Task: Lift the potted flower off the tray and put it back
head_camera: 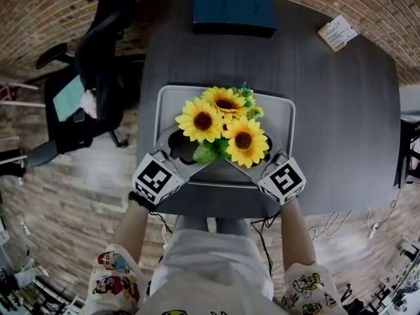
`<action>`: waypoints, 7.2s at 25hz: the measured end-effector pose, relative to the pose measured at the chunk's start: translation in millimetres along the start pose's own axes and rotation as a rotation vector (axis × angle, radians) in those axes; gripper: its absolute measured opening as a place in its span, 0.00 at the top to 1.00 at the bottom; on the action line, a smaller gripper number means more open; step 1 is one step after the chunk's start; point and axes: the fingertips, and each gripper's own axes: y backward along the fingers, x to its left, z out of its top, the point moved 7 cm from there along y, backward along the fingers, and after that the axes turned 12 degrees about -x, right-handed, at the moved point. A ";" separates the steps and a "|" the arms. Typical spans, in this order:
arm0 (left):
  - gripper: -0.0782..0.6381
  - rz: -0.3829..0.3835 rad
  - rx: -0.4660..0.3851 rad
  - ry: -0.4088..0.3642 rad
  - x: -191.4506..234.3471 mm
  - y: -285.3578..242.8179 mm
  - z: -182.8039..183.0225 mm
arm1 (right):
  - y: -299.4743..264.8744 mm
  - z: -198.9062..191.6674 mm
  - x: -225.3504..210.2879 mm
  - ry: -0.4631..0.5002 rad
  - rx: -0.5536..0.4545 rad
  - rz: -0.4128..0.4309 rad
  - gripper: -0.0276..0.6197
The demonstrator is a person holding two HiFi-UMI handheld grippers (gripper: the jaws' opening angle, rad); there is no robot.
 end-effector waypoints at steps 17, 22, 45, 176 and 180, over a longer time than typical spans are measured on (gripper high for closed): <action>0.36 0.030 -0.006 0.008 -1.9 1.4 6.0 | 0.6 8.6 0.0 0.011 -0.013 0.011 0.38; 0.36 0.029 -0.013 0.006 -3.0 3.0 16.3 | 1.3 19.3 1.4 0.030 -0.016 0.011 0.38; 0.36 0.030 -0.080 -0.054 -36.4 8.3 113.8 | 30.9 119.4 21.4 0.163 -0.142 -0.026 0.37; 0.38 0.083 0.004 0.060 -13.2 -5.2 21.8 | 15.2 20.2 9.1 -0.035 -0.079 -0.123 0.43; 0.38 0.090 0.002 0.052 -13.1 -8.0 15.5 | 16.6 13.7 8.3 -0.038 -0.082 -0.142 0.44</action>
